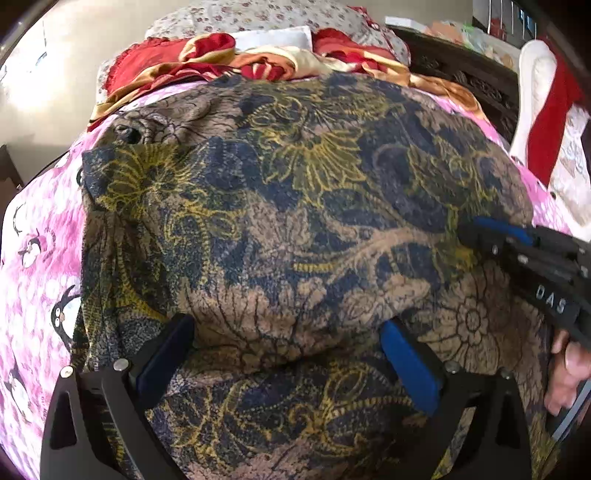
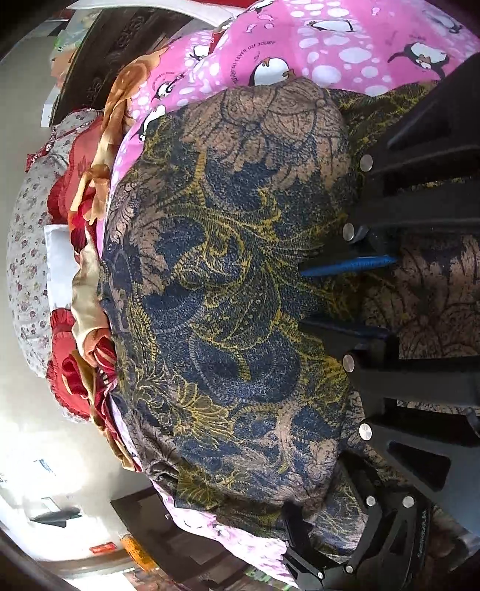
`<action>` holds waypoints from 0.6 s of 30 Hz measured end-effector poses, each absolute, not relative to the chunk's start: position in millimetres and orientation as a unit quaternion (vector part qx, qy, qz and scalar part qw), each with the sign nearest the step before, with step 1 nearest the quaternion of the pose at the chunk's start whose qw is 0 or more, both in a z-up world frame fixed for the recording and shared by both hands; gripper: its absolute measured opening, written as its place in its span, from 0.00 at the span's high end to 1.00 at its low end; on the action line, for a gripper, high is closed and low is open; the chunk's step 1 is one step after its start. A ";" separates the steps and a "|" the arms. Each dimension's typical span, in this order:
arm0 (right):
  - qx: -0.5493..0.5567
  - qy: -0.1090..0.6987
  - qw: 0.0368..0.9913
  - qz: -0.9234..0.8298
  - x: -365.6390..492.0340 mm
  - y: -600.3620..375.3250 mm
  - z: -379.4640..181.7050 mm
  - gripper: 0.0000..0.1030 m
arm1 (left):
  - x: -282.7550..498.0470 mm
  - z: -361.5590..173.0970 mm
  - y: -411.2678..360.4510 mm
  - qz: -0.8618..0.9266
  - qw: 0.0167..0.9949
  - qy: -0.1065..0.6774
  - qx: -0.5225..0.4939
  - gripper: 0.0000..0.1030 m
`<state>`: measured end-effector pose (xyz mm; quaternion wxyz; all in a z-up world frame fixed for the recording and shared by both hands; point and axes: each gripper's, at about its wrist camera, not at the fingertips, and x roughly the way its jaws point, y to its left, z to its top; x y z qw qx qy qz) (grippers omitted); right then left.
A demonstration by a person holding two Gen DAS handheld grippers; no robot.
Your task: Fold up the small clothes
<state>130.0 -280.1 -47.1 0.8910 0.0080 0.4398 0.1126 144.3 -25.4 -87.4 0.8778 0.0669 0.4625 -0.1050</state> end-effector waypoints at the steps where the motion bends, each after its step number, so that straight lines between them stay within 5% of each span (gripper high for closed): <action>1: 0.002 0.438 0.892 0.110 129.8 -278.3 -46.6 0.64 | 143.9 -87.8 -25.6 -0.103 0.881 0.457 0.068 0.00; 18: -0.025 0.430 0.897 0.097 127.0 -270.6 -45.4 0.63 | 138.3 -90.7 -25.8 -0.098 0.885 0.448 0.077 0.00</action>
